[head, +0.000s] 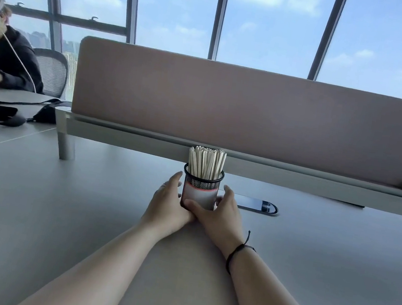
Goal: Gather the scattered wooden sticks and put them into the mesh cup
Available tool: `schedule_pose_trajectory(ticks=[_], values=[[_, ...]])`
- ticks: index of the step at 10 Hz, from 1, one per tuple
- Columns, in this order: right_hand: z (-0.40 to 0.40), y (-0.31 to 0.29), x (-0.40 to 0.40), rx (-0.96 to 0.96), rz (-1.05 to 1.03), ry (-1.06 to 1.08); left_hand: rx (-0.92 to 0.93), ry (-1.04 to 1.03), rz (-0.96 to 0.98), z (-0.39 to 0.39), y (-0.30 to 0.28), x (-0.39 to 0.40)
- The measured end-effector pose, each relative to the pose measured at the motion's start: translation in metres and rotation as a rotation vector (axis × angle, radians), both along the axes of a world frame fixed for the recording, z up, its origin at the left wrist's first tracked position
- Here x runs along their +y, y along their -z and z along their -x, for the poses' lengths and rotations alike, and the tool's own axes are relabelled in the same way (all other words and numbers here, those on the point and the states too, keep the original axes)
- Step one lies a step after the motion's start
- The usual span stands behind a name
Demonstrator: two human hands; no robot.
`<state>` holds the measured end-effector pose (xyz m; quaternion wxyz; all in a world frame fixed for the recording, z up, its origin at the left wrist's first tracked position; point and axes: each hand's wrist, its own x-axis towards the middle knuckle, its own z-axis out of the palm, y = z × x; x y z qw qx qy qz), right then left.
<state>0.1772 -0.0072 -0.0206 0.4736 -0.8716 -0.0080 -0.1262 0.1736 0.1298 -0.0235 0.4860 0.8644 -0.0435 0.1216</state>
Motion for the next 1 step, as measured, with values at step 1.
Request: schedule_pose_trajectory(ticks=[1], values=[[0.0200, 0.0027, -0.0101, 0.039, 0.075, 0.005, -0.011, -0.017, -0.042, 0.0032, -0.0050, -0.0013]])
